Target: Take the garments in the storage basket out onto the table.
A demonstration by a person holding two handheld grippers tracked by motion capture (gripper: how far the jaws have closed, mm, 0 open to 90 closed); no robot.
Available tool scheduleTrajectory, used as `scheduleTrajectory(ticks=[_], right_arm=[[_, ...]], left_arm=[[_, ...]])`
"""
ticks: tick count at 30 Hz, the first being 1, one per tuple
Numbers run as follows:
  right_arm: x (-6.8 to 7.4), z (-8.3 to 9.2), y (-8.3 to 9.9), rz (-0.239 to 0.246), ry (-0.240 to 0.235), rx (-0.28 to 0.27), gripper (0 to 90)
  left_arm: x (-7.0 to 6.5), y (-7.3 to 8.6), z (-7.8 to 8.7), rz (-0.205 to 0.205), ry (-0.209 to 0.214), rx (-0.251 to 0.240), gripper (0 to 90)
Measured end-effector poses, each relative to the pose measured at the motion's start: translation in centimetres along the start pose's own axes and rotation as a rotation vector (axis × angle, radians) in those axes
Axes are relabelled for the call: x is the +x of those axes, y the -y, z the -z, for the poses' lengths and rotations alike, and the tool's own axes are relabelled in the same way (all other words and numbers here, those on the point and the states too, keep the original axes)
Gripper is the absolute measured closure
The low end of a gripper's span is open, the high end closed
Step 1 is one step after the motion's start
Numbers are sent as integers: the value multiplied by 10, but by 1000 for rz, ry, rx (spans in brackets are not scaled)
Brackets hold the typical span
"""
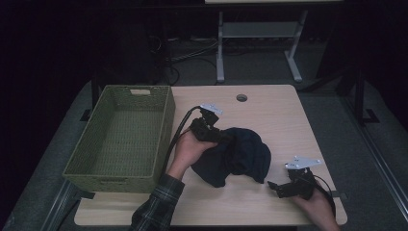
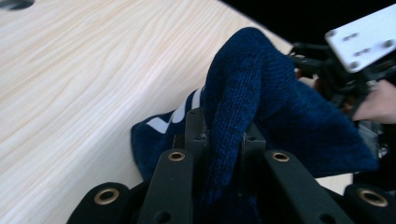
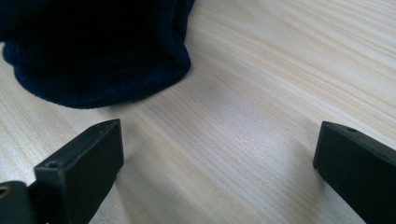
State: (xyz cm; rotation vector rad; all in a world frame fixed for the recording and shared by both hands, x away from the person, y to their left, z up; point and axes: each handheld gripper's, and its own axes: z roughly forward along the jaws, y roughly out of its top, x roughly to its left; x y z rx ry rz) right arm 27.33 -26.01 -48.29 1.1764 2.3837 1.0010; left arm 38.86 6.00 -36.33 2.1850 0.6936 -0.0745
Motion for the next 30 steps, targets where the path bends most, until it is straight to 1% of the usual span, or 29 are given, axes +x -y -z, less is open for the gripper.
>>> scheduleTrajectory(ticks=[3,4,5,7,9,10,11,12,13,14,15,16,17,18,20,22,23,24,25,27,28,30], right_arm=[[0,0,0,1,0,-1,14],[0,0,0,1,0,-1,14],[0,0,0,0,0,0,14],[0,0,0,0,0,0,14],[0,0,0,0,0,0,14],[0,0,0,0,0,0,14],[0,0,0,0,0,0,14],[0,0,0,0,0,0,14],[0,0,0,0,0,0,14],[0,0,0,0,0,0,14],[0,0,0,0,0,0,14],[0,0,0,0,0,0,14],[0,0,0,0,-1,0,14],[0,0,0,0,-1,0,14],[0,0,0,1,0,-1,14],[0,0,0,0,-1,0,14],[0,0,0,0,-1,0,14],[0,0,0,0,-1,0,14],[0,0,0,0,0,0,14],[0,0,0,0,-1,0,14],[0,0,0,0,-1,0,14],[0,0,0,0,-1,0,14]], left_arm=[[4,4,-2,14,-16,9,790],[6,7,-3,17,-27,12,790],[10,11,-6,31,-41,18,789],[12,14,-8,36,-49,20,789],[16,19,-12,52,-67,28,789],[18,21,-13,53,-72,39,789],[23,26,-16,58,-92,64,789],[23,26,-16,58,-92,64,788],[27,32,-20,81,-113,76,789],[27,32,-20,81,-113,76,789],[30,35,-22,89,-125,86,789],[32,38,-24,90,-139,105,789],[36,44,-28,102,-154,119,787],[36,44,-28,102,-154,119,785],[39,50,-29,111,-156,120,778],[39,51,-29,114,-158,113,773],[35,49,-25,105,-185,100,733],[35,49,-25,105,-185,100,659],[34,48,-23,105,-187,98,659],[32,47,-18,100,-199,95,581],[29,46,-14,96,-213,91,549],[24,45,-8,87,-223,92,473]])
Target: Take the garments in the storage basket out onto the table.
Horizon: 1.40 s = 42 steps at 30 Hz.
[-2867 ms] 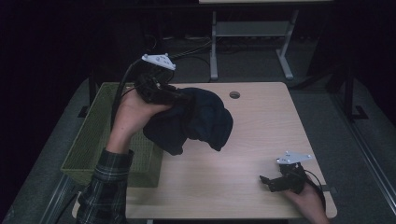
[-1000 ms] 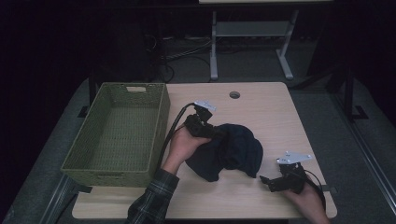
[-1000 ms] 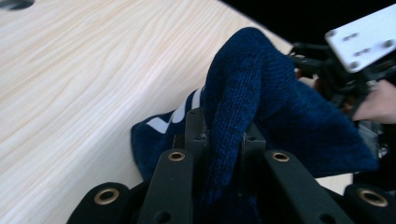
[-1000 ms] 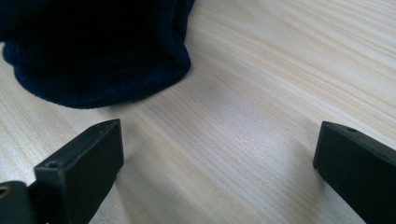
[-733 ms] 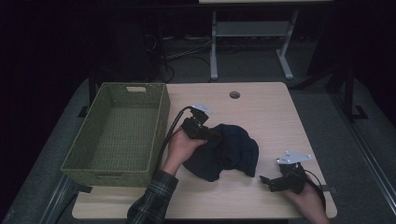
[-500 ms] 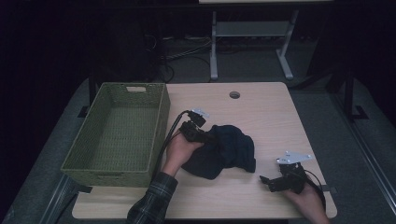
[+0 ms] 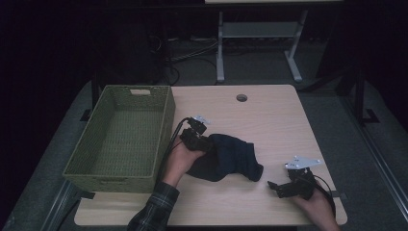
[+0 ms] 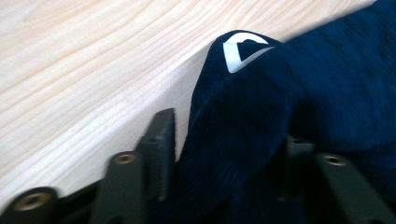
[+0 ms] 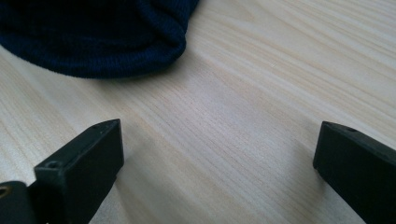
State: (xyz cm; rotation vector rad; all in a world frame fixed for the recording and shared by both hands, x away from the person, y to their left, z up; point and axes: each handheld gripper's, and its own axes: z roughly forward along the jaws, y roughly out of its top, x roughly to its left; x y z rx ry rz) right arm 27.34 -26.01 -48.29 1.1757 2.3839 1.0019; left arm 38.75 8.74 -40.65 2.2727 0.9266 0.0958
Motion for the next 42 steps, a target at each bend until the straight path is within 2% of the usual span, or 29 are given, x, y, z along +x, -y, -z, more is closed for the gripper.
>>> scheduleTrajectory(ticks=[4,10,16,21,22,24,27,30,35,39,42], right_arm=[[0,0,0,0,0,0,14],[0,0,0,0,0,0,14],[0,0,0,-4,-1,2,14],[0,0,0,-2,1,-1,14],[0,0,0,-4,0,-2,14],[0,0,0,-2,0,-1,14],[0,0,0,-1,0,0,14],[0,0,0,-2,-2,-1,14],[0,0,0,0,-2,0,14],[0,0,0,-2,0,0,14],[0,0,0,0,0,0,14]], left_arm=[[-10,2,15,-34,-26,19,375],[-18,11,30,-43,-53,34,279],[-28,21,46,-66,-98,20,260],[-27,25,62,-60,-123,-9,261],[-26,26,66,-59,-121,-14,276],[-26,30,72,-56,-106,-27,411],[-27,36,76,-62,-59,-23,589],[-34,42,73,-75,-41,-19,722],[-44,51,64,-82,-2,-8,890],[-55,56,57,-99,-10,8,899],[-60,61,48,-97,-25,-2,899]])
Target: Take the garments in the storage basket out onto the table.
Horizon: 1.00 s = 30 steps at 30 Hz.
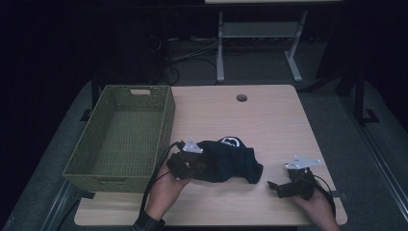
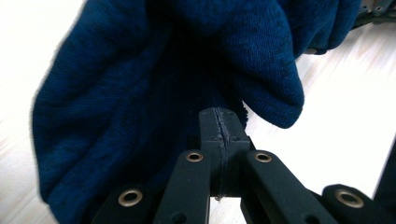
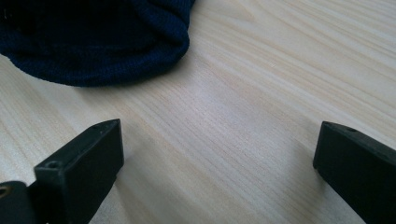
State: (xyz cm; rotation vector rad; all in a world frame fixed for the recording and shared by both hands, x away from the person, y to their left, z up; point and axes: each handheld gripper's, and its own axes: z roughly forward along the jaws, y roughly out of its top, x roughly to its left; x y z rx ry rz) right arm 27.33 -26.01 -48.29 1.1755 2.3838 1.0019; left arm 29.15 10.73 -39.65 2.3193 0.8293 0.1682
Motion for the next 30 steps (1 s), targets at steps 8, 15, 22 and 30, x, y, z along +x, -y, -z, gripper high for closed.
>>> scheduleTrajectory(ticks=[8,15,22,30], right_arm=[[0,0,0,0,0,0,14],[0,0,0,0,0,1,14],[0,0,0,0,0,1,13],[3,9,-4,15,-70,-19,243]], left_arm=[[0,9,-30,3,-8,35,897],[4,16,-48,20,29,49,892],[7,18,-59,8,37,71,891],[11,19,-60,9,63,58,892]])
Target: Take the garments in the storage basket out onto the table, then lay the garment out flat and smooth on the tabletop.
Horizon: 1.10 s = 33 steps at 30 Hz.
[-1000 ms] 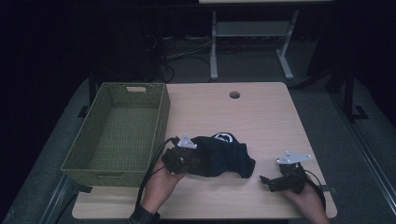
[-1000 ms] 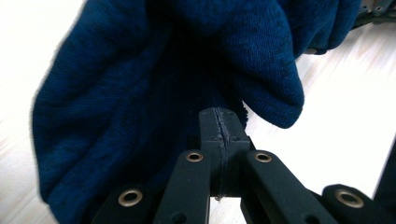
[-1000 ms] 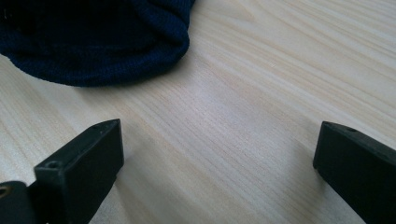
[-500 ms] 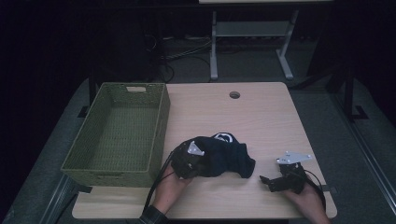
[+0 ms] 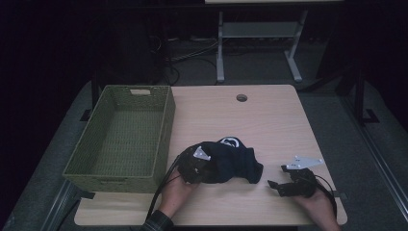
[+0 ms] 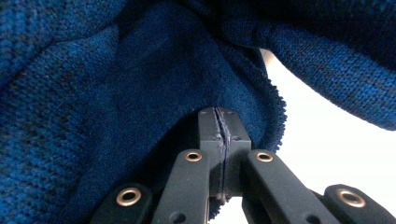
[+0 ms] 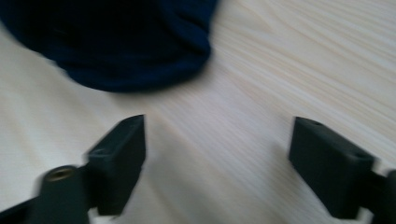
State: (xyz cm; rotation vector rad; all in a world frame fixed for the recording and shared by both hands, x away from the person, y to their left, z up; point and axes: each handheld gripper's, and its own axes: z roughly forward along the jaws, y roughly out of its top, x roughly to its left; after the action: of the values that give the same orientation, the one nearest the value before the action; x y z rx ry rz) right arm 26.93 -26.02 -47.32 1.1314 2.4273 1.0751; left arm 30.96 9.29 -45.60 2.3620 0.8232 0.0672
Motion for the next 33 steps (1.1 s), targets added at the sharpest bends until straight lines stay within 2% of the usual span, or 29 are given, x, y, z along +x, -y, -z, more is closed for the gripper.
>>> scheduleTrajectory(ticks=[1,2,4,5,9,11,12,16,24,28,33], right_arm=[[4,6,-3,24,-16,-25,267],[5,8,-5,30,-39,-37,292],[7,10,-6,30,-57,-46,303],[9,11,-7,44,-95,-60,318],[15,12,-10,62,-139,-70,332],[22,13,-12,74,-181,-78,358],[22,13,-12,74,-181,-78,358],[31,9,-19,94,-232,-94,392],[41,-6,-28,114,-272,-80,421],[44,-15,-32,115,-272,-71,446],[47,-24,-38,134,-272,-65,566]], left_arm=[[-1,-1,0,-15,-9,7,892],[-1,-1,0,-15,-9,7,893],[-2,-1,0,-17,-12,10,893],[-1,-1,0,-16,-7,9,892],[0,-1,0,-7,1,6,892],[0,-1,0,-8,1,8,892],[0,-1,0,-8,0,10,892],[0,-1,0,-7,1,10,892],[1,-1,0,-4,4,10,892],[1,-1,0,-2,5,11,893],[2,-1,0,6,13,10,892]])
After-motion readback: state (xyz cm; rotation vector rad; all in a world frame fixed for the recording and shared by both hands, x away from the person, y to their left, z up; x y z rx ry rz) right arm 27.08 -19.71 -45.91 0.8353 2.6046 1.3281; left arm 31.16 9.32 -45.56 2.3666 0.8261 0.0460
